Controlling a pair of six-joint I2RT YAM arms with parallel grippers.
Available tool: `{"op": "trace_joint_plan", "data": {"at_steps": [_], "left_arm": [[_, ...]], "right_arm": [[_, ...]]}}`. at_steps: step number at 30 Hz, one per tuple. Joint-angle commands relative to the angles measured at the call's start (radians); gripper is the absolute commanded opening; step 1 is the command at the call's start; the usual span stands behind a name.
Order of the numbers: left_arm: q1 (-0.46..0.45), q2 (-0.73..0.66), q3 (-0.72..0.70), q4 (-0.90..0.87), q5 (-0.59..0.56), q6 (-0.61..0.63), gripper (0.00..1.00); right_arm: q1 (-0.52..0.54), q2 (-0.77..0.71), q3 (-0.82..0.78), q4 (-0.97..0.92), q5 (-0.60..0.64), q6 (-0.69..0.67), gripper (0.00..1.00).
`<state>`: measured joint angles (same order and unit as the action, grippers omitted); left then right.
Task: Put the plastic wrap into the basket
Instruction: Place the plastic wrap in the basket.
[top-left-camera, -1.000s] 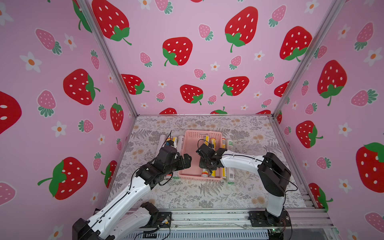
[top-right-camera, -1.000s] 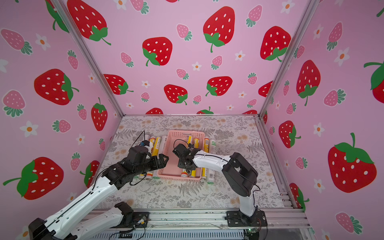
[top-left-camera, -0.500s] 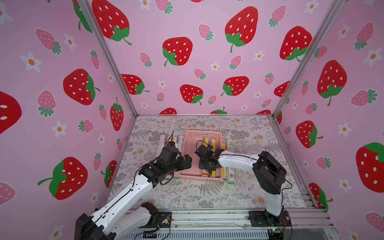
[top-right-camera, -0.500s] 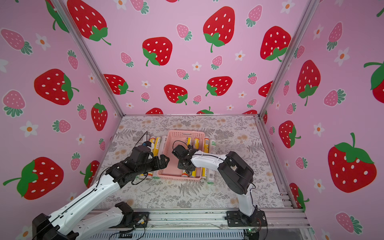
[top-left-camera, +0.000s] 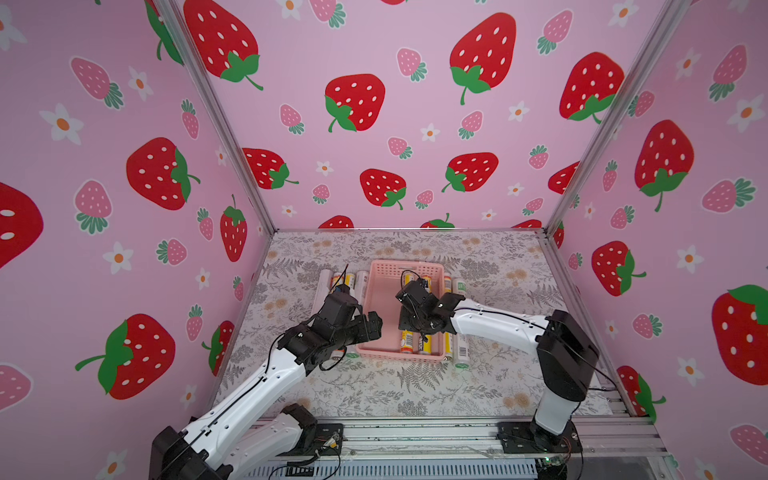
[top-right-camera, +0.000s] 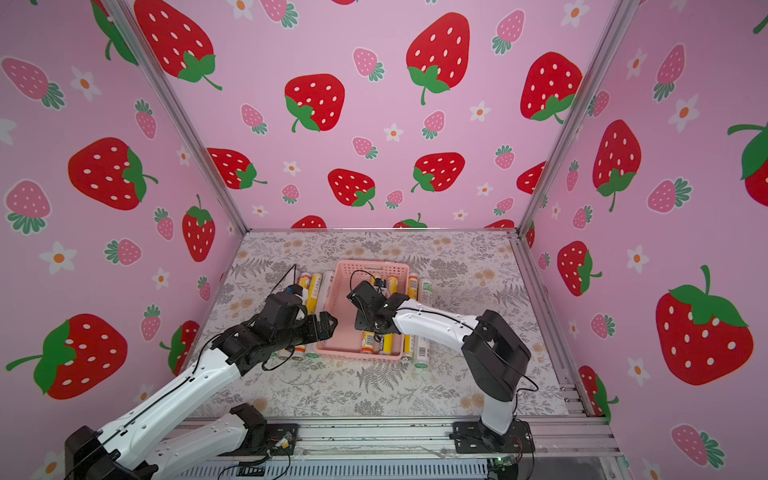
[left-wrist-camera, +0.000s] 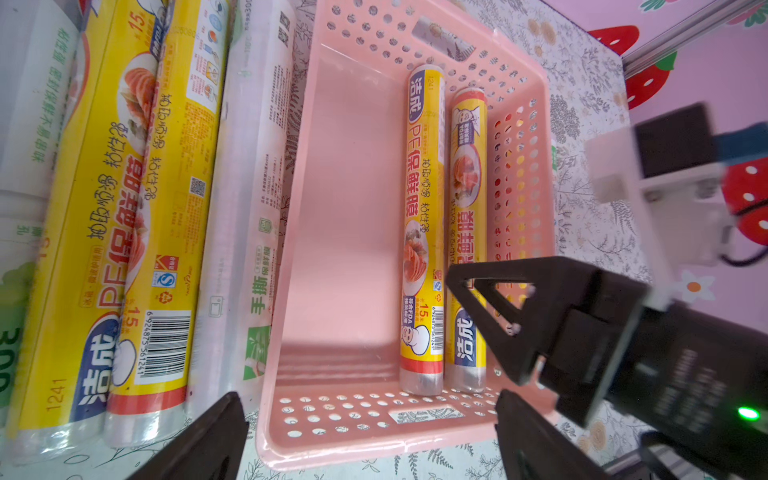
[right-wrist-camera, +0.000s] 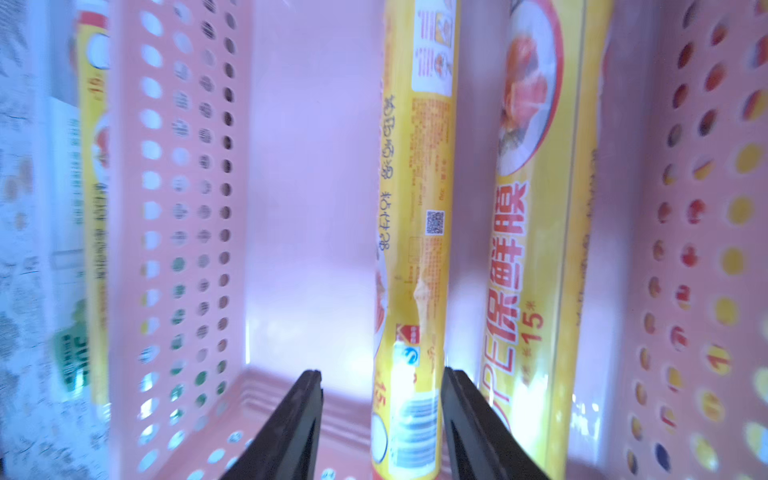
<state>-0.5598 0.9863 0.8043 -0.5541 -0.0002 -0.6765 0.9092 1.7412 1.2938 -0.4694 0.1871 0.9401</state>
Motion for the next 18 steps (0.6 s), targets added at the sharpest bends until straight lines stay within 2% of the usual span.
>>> {"op": "trace_joint_plan", "data": {"at_steps": [1,4,5,8,14,18], "left_arm": [[0.005,0.013,0.083,-0.099,-0.011,0.026,0.98],[0.005,0.019,0.133,-0.195,-0.018,0.076,0.97],[0.005,0.02,0.145,-0.229,-0.039,0.085,0.97],[0.005,0.028,0.161,-0.29,-0.077,0.08,0.97],[0.005,0.019,0.139,-0.25,-0.044,0.02,0.9],[0.005,0.033,0.155,-0.256,-0.115,-0.009,0.89]], "right_arm": [[0.003,-0.115,-0.046,-0.012,0.045,-0.049,0.51],[0.0,-0.221,-0.12,-0.028,0.081,-0.076,0.51],[-0.005,-0.258,-0.156,-0.029,0.086,-0.083,0.57],[-0.021,-0.354,-0.243,-0.045,0.076,-0.113,0.58],[-0.063,-0.487,-0.349,-0.104,0.064,-0.161,0.58],[-0.084,-0.534,-0.411,-0.109,0.055,-0.169,0.58]]}}
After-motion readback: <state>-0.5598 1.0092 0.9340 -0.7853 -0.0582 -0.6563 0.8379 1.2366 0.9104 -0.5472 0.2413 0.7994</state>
